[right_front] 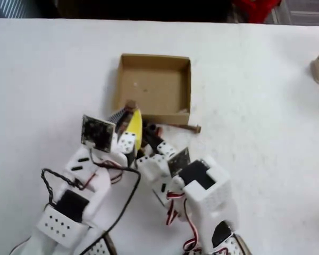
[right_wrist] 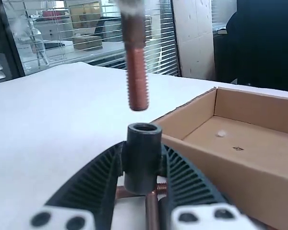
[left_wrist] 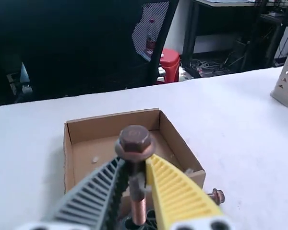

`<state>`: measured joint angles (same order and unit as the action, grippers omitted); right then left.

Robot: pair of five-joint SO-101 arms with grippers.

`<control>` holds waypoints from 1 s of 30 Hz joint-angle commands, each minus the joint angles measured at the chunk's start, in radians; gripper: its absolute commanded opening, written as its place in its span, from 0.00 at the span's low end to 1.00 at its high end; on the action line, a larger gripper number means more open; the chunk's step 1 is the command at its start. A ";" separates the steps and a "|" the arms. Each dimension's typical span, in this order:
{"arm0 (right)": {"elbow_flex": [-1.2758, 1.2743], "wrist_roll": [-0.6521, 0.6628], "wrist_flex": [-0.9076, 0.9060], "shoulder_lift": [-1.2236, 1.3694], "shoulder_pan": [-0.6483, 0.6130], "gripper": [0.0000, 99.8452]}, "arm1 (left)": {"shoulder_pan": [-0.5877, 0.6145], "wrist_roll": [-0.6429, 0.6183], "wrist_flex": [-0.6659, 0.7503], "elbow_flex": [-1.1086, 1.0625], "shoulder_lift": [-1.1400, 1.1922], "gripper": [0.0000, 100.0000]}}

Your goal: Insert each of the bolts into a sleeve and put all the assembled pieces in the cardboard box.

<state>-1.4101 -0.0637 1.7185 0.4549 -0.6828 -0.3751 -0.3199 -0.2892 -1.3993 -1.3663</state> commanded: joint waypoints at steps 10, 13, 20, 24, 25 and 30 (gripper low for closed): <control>-0.003 -0.002 0.030 -0.044 0.008 0.02 | -0.004 0.115 0.044 -0.040 -0.002 0.02; -0.003 -0.002 0.030 -0.044 0.007 0.02 | -0.005 0.115 0.044 -0.041 -0.002 0.02; -0.017 -0.002 0.031 -0.051 0.005 0.02 | -0.005 0.106 0.052 -0.041 0.001 0.02; -0.017 -0.002 0.031 -0.050 0.005 0.02 | -0.002 0.008 0.086 -0.035 0.001 0.02; -0.017 -0.002 0.031 -0.050 0.005 0.02 | -0.001 -0.002 0.095 -0.035 0.001 0.02; -0.017 -0.002 0.031 -0.051 0.005 0.02 | -0.004 -0.006 0.094 -0.041 0.002 0.02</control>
<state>-1.4254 -0.0637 1.7185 0.4549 -0.6828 -0.3690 -0.3122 -0.2340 -1.4500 -1.3648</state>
